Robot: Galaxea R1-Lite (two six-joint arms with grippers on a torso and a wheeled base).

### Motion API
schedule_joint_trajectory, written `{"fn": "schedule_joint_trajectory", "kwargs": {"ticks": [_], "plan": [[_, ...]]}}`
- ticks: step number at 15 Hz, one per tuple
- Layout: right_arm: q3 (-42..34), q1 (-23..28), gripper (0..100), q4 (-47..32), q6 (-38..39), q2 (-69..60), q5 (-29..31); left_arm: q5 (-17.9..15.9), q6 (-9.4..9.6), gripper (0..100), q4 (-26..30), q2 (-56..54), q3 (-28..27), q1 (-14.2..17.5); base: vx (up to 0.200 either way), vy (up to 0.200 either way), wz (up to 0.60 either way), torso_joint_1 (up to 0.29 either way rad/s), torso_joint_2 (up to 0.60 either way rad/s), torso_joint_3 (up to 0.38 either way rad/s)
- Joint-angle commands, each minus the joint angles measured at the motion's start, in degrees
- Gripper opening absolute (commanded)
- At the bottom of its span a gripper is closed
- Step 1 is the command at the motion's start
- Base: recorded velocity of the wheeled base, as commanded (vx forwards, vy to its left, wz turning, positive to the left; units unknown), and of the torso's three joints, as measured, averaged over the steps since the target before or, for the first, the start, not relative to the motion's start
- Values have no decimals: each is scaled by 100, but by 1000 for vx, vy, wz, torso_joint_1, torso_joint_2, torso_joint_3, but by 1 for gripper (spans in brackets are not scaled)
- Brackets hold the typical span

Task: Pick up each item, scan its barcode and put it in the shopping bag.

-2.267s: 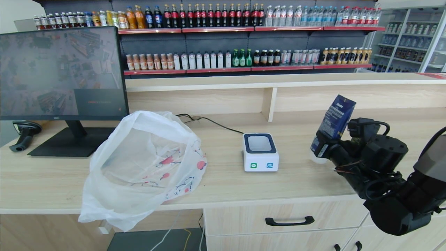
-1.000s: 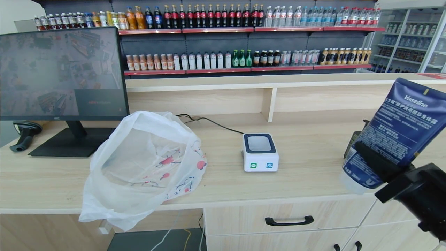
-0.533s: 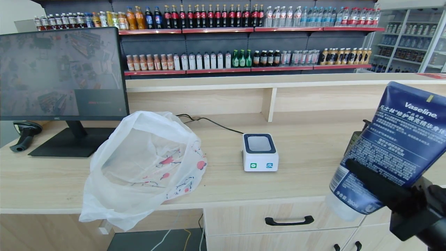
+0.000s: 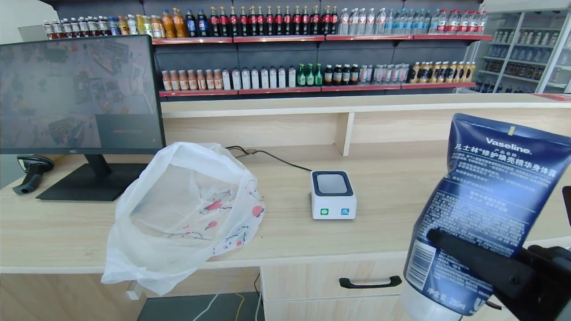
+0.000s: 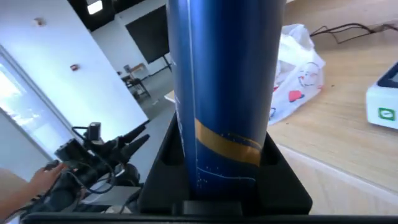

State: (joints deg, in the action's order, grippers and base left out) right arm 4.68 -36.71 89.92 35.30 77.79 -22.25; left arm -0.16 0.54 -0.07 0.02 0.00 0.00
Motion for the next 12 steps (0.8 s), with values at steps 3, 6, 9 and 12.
{"fn": "schedule_joint_trajectory", "kwargs": {"ticks": [3,6,9,12], "plan": [[736,-460,0,8,741,246,-263,-2,-1,100,-1,-2,0,0,0,0,0,0,0,0],[1430,-478,0,8,785,747,-263,-2,-1,100,-1,-2,0,0,0,0,0,0,0,0],[1817,-478,0,8,970,940,-263,-2,-1,100,-1,-2,0,0,0,0,0,0,0,0],[2098,-583,0,8,1391,922,-263,-2,-1,100,-1,-2,0,0,0,0,0,0,0,0]]}}
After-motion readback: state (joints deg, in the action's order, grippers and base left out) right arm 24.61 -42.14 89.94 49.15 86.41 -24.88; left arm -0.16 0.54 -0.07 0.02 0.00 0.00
